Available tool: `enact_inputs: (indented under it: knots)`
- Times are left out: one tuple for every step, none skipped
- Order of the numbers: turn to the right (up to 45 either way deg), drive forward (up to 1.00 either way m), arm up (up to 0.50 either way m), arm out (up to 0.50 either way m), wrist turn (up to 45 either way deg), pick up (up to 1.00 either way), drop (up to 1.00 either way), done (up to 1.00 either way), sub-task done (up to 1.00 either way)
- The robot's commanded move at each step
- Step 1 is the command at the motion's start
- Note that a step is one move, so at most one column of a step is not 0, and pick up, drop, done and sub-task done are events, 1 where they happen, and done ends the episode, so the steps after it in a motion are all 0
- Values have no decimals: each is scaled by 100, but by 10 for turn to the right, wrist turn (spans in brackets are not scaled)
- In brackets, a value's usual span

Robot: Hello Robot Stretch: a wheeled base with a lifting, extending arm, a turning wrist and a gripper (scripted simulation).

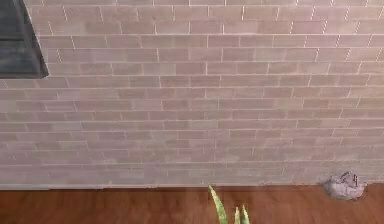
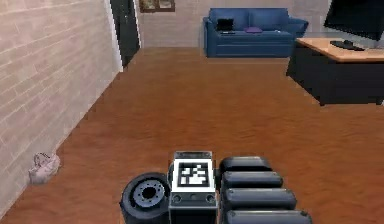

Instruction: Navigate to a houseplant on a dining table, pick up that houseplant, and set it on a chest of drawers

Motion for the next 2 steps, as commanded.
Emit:
enact_inputs:
  knots:
    - [0, 30, 0, 0, 0, 0, 0, 0, 0]
    - [-450, 0, 0, 0, 0, 0, 0, 0, 0]
